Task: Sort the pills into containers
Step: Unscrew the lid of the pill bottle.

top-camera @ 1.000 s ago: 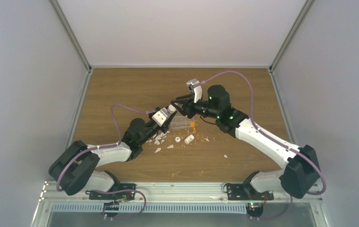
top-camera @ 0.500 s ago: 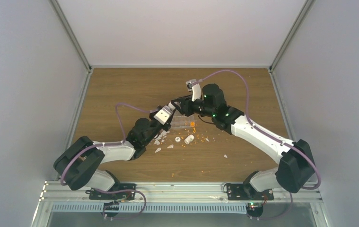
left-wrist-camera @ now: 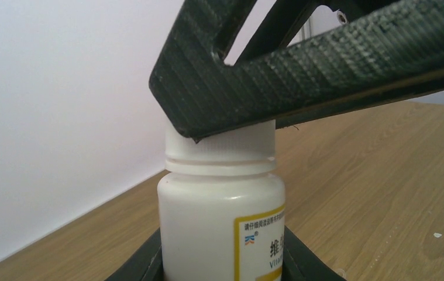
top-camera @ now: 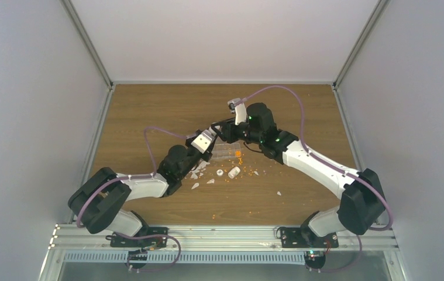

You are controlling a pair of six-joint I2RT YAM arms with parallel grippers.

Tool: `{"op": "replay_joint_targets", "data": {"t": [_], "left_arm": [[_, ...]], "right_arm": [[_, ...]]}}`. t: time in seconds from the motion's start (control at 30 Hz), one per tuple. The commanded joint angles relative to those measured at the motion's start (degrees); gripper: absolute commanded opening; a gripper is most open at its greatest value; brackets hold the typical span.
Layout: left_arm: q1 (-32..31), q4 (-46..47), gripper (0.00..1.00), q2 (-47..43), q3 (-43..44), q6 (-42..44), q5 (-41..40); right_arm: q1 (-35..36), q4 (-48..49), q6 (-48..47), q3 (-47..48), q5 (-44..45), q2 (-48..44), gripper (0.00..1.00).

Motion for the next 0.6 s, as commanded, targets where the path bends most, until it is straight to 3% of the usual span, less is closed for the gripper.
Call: {"op": "replay_joint_targets", "data": {"t": [0.0, 0.13, 0.33, 0.5, 0.57], "left_arm": [[-0.52, 3.6, 0.54, 0.89, 1.53, 0.33, -1.07], [-0.54, 3.43, 0.53, 0.92, 1.62, 0.39, -1.02], [-0.53, 2.88, 0.53, 1.06, 1.91, 0.85, -0.42], [-0.45, 2.93, 0.53, 0.02, 1.37, 0.7, 0.71], [-0.37, 2.27, 0.53, -1.33, 1.13, 0.62, 2.85]], "right_arm": [[0.15, -0.65, -1.13, 1.58, 0.12, 0.4, 0.94], [0.15, -0.62, -1.37, 1.42, 0.27, 0.32, 0.86], [0.15, -0.28, -3.35, 0.88, -0.39, -0.06, 0.63], [0.14, 3.67, -10.88, -2.25, -7.55, -2.37, 0.5], [0.04, 6.92, -15.93, -5.45, -12.35, -4.8, 0.5]]}}
